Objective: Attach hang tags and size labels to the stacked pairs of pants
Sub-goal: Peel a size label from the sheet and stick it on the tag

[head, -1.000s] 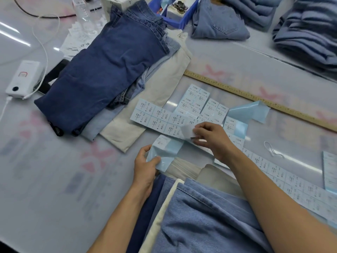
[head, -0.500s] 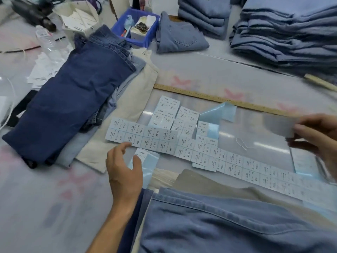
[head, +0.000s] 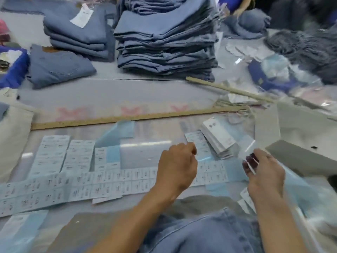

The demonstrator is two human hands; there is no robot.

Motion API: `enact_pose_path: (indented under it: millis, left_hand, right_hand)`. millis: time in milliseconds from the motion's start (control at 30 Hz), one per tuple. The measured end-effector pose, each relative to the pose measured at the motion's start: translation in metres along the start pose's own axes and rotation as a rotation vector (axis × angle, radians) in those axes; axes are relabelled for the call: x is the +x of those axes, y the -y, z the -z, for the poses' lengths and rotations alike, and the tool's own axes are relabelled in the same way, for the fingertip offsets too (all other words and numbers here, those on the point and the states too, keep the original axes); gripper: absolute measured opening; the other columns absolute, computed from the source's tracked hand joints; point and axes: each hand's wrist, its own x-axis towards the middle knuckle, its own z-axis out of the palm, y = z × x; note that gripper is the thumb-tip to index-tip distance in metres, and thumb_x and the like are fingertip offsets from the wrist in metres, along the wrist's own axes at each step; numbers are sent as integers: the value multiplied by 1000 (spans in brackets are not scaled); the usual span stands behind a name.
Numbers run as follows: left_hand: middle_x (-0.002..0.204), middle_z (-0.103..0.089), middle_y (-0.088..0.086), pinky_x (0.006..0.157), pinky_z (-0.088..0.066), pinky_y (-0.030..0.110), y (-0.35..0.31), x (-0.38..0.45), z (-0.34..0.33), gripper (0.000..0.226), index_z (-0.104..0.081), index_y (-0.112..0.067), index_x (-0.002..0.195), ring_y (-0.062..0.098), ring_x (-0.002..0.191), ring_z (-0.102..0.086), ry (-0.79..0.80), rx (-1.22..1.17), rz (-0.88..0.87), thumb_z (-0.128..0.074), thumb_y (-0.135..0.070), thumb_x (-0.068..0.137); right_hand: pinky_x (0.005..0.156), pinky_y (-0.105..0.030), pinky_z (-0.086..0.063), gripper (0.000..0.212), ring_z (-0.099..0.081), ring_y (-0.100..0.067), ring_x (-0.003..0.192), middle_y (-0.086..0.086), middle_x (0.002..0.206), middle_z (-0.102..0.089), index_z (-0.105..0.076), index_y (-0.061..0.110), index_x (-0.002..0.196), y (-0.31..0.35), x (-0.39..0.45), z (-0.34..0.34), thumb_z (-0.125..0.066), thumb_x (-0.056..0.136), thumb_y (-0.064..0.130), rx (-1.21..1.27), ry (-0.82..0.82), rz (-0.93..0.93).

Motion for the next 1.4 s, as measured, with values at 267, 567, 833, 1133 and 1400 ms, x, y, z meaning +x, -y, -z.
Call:
enact_pose_path:
  millis: [267, 567, 833, 1133, 1400]
  left_hand:
    - [123, -67, 2, 91, -52, 38, -50, 91, -114, 24, -64, -27, 125, 25, 113, -61, 618, 239, -331, -56, -29, 102]
    - [131, -60, 6, 89, -49, 36, -112, 97, -242, 51, -59, -17, 136, 26, 119, -56, 869, 356, -813, -74, -33, 91]
    - [128, -56, 4, 76, -55, 41, -97, 83, -272, 48, -61, -14, 127, 24, 120, -54, 691, 502, -952, -72, -42, 89]
    - [101, -59, 12, 58, -34, 36, -97, 74, -270, 27, -61, -8, 119, 30, 98, -56, 536, 357, -926, -58, -4, 92]
    - [102, -67, 1, 61, -30, 29, -101, 79, -263, 17, -62, -24, 109, 24, 92, -60, 612, 286, -757, -52, -20, 96]
  right_hand:
    - [68, -24, -53, 15, -63, -7, 68, 6, 69, -65, -66, 22, 81, 18, 28, 63, -66, 94, 14, 235, -340, 126]
    - [72, -24, -56, 14, -63, -8, 71, 8, 70, -67, -71, 20, 82, 20, 28, 99, -68, 94, 15, 309, -372, 165]
    - [68, -23, -54, 14, -59, -6, 65, 8, 68, -64, -68, 17, 82, 17, 33, 107, -67, 95, 12, 353, -341, 133]
    - [68, -22, -54, 14, -59, -6, 64, 8, 67, -64, -68, 17, 82, 18, 31, 107, -67, 95, 12, 359, -316, 122]
    - [67, -22, -53, 13, -57, -6, 62, 7, 69, -63, -68, 17, 82, 19, 30, 106, -67, 94, 11, 376, -300, 116]
